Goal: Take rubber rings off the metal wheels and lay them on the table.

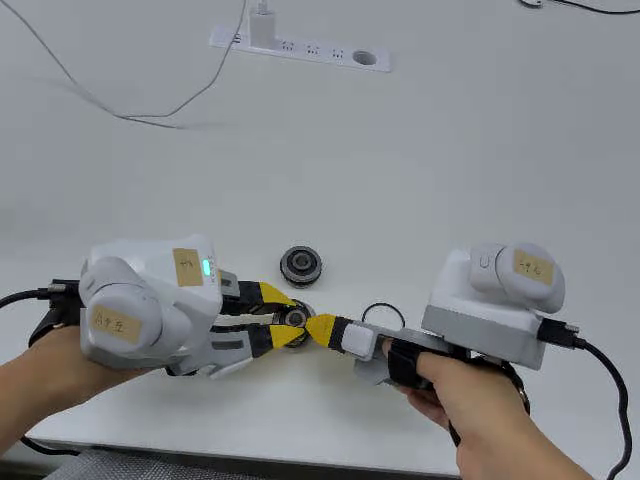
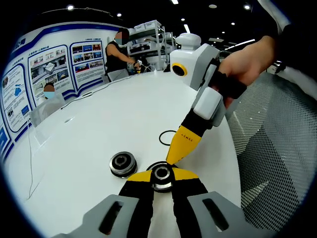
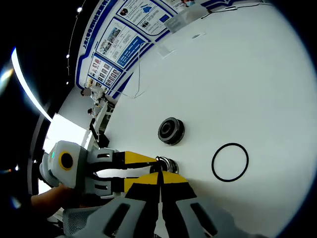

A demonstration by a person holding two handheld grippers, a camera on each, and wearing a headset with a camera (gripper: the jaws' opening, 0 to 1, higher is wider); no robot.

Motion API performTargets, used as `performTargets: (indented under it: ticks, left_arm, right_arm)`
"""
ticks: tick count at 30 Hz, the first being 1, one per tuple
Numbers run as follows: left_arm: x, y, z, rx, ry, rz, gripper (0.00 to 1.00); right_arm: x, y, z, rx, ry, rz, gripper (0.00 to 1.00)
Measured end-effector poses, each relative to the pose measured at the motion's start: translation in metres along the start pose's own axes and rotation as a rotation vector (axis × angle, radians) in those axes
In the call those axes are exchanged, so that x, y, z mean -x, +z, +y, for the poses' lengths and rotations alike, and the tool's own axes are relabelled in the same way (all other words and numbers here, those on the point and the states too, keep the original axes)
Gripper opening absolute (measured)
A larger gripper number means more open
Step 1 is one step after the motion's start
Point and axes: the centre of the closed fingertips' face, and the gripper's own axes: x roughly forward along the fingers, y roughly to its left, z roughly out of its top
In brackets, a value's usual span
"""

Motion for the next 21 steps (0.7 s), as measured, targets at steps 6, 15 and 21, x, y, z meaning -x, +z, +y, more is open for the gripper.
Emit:
performTargets:
  ticks: [6, 15, 21]
  left_arm:
    - [0.000, 0.000, -0.001, 0.002, -0.005, 0.004, 0.14]
    - [0.003, 0.005, -0.002, -0.008, -0.021, 0.001, 0.16]
    - [0.011, 0.011, 0.004, 0.013, 0.000, -0.018, 0.17]
  right_arm:
    - [0.000, 0.000, 0.000, -0.018, 0.002, -0.004, 0.01]
    - [-0.002, 0.000, 0.000, -0.053, 0.013, -0.010, 0.01]
    - [-0.004, 0.000, 0.002, -0.065, 0.022, -0.010, 0.01]
